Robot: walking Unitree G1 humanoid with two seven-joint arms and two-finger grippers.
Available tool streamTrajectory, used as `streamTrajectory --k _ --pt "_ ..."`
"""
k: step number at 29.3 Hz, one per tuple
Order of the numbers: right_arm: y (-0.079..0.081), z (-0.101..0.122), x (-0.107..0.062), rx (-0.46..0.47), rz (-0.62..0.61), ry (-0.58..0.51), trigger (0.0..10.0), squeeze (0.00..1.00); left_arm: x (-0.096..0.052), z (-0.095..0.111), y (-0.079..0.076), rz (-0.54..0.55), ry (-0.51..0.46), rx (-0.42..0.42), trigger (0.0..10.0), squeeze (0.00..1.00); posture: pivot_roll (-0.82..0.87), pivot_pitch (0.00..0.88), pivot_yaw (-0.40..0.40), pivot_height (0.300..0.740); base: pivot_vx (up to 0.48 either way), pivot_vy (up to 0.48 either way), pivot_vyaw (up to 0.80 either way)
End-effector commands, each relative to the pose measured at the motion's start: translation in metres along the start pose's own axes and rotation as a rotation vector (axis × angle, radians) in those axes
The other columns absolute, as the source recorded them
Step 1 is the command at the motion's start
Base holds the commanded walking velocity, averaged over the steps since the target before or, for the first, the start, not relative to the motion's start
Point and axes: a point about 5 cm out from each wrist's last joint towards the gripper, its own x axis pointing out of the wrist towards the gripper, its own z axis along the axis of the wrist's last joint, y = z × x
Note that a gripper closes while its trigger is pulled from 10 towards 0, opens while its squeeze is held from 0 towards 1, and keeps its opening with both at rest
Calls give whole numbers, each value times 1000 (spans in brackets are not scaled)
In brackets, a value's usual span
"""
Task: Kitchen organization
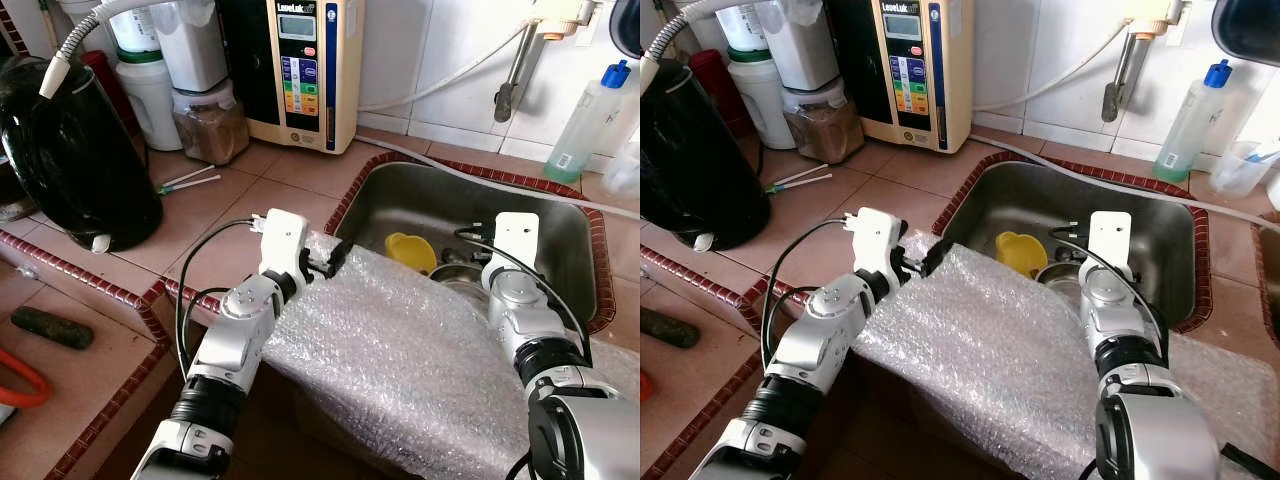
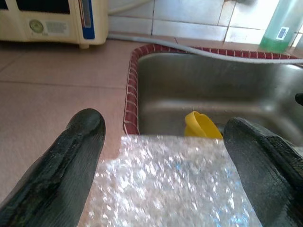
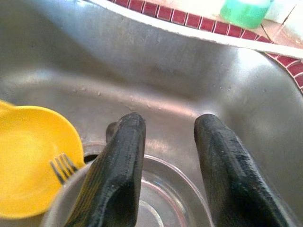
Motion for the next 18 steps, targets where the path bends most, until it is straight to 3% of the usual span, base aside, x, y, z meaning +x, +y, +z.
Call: streamTrajectory --k 1,9,12,16,18 --pt "2 16 2 24 3 -44 10000 1000 2 3 3 16 -4 15 10000 0 33 0 48 740 0 0 0" --pt "11 30 -1 19 58 -151 10000 1000 4 12 11 120 -37 29 10000 0 35 0 45 740 0 0 0" --pt "13 46 -4 -56 88 -266 10000 1000 4 28 18 182 -93 8 10000 0 30 0 45 740 0 0 0" --pt "13 57 -7 -45 124 -314 10000 1000 3 38 25 240 -115 -15 10000 0 23 0 47 740 0 0 0" --pt "12 62 -11 -95 146 -350 10000 1000 -1 42 33 296 -109 -25 10000 0 19 0 46 740 0 0 0"
